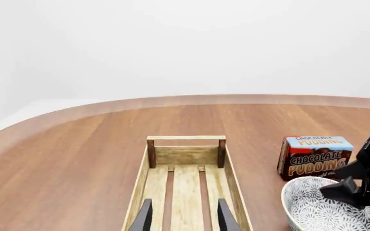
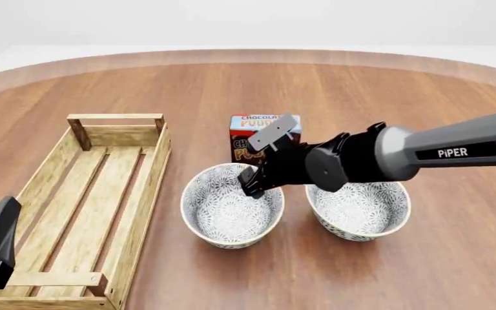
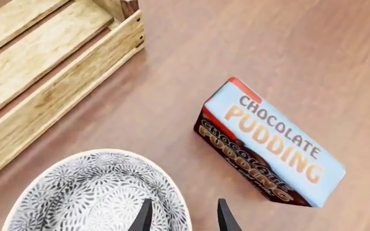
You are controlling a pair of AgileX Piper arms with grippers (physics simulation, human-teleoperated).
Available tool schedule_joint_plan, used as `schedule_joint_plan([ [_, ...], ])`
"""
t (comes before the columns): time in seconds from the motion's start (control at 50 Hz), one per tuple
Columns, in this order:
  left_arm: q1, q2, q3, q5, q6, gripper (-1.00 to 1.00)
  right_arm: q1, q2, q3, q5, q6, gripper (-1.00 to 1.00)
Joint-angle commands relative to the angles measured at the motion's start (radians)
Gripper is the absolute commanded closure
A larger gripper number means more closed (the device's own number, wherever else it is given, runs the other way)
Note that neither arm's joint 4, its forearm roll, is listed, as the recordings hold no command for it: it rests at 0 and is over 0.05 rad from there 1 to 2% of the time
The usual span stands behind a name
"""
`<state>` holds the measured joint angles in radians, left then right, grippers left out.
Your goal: Stack the left bowl on the right bowl and place them in the tray.
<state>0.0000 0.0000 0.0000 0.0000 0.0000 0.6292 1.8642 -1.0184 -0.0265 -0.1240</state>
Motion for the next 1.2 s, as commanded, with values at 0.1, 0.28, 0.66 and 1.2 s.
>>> schedule_joint_plan([
  [0.1, 0.0, 0.0, 0.0, 0.0, 0.0, -1.0, -0.001, 0.029, 0.002, -0.017, 0.015, -1.0],
  [0.28, 0.0, 0.0, 0.0, 0.0, 0.0, -1.0, 0.007, 0.05, 0.006, -0.029, 0.025, -1.0],
  [0.66, 0.0, 0.0, 0.0, 0.0, 0.0, -1.0, 0.032, 0.064, 0.005, -0.03, 0.029, 1.0],
  [1.2, 0.0, 0.0, 0.0, 0.0, 0.0, -1.0, 0.076, -0.096, -0.005, 0.044, 0.034, 1.0],
])
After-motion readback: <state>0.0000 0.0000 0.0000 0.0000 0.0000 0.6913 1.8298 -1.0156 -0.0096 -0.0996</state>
